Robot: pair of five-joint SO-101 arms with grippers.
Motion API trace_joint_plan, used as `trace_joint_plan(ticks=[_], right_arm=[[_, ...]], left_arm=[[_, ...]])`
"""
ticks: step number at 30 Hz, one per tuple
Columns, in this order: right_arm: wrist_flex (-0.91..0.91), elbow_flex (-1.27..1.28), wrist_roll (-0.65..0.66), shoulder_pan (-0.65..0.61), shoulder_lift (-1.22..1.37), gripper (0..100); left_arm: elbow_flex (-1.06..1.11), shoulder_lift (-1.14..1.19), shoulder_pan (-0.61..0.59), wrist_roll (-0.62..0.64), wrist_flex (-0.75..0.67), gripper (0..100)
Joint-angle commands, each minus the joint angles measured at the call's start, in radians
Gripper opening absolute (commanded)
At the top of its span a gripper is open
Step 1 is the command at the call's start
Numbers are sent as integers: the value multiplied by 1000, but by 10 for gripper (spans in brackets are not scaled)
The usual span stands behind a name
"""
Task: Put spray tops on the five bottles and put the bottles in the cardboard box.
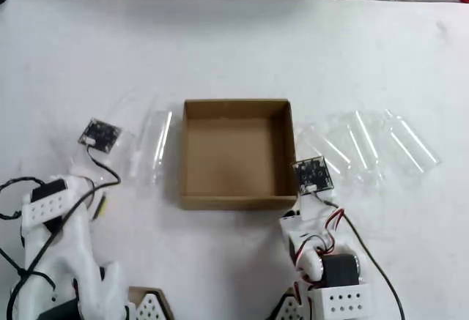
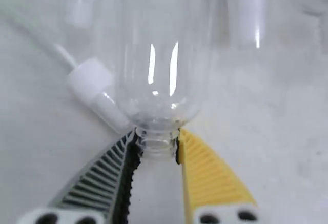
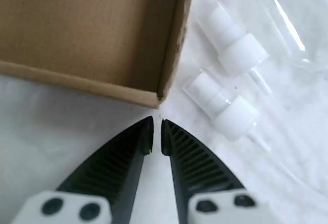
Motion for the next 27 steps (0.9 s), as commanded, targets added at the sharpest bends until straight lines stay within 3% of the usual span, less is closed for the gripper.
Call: trace_joint_plan(ticks=[1,8,15,21,27], right_arm=[[5,9,-3,-4,-1,18],[5,9,-3,-2,-1,18],[5,9,-3,-2,-1,18],[5,9,-3,-2,-1,18],[5,9,-3,-5,-1,18]], left_arm=[[-101,-64,33,12,87,29],[-324,-225,91,12,413,21],[-509,-478,257,3,697,21],[-512,-673,378,9,690,21],[-512,-671,479,11,601,20]])
